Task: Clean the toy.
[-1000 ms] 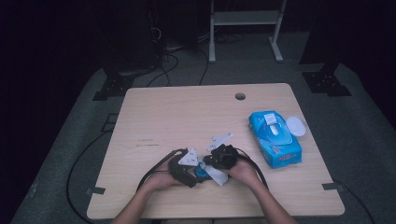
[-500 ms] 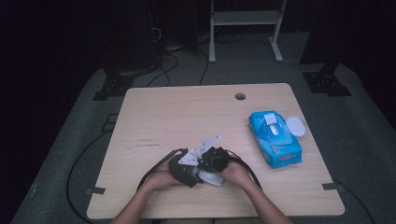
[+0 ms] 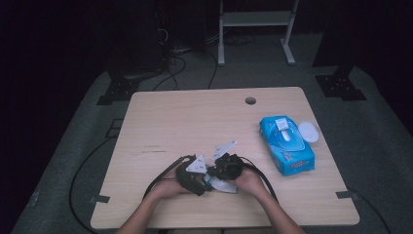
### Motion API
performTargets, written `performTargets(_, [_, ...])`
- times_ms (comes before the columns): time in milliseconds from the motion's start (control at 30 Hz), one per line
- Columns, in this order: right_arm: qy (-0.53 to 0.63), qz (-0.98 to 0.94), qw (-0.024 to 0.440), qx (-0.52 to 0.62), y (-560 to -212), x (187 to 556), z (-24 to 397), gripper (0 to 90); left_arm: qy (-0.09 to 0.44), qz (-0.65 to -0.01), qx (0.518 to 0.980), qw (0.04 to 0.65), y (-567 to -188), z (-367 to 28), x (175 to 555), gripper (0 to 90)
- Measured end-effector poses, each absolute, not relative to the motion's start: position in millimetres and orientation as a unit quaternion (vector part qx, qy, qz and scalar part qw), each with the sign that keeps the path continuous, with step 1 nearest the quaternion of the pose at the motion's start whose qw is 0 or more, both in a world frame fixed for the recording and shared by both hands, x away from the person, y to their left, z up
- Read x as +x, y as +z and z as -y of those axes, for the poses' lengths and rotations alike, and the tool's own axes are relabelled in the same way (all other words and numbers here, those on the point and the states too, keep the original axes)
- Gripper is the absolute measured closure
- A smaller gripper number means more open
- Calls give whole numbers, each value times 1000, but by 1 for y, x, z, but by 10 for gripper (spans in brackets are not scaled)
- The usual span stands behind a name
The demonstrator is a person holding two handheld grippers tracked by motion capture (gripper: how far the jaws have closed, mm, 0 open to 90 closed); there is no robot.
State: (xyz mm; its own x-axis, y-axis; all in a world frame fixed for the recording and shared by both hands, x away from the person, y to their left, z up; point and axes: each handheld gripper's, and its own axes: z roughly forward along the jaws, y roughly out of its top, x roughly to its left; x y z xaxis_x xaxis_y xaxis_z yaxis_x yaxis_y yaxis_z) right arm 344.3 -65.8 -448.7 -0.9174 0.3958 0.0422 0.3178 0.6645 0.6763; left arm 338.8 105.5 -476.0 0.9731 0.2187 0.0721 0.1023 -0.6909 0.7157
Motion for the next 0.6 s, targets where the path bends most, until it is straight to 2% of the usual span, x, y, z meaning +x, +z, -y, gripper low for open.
performTargets(300, [363, -911, 37, 194, -446, 339, 77, 847, 78, -86, 917, 383, -476, -106, 339, 253])
performTargets(500, [360, -916, 37, 175, -450, 335, 62, 847, 77, -88, 916, 384, -476, -105, 339, 253])
performTargets(600, [362, -916, 30, 171, -449, 335, 68, 847, 79, -87, 916, 384, -476, -106, 339, 254])
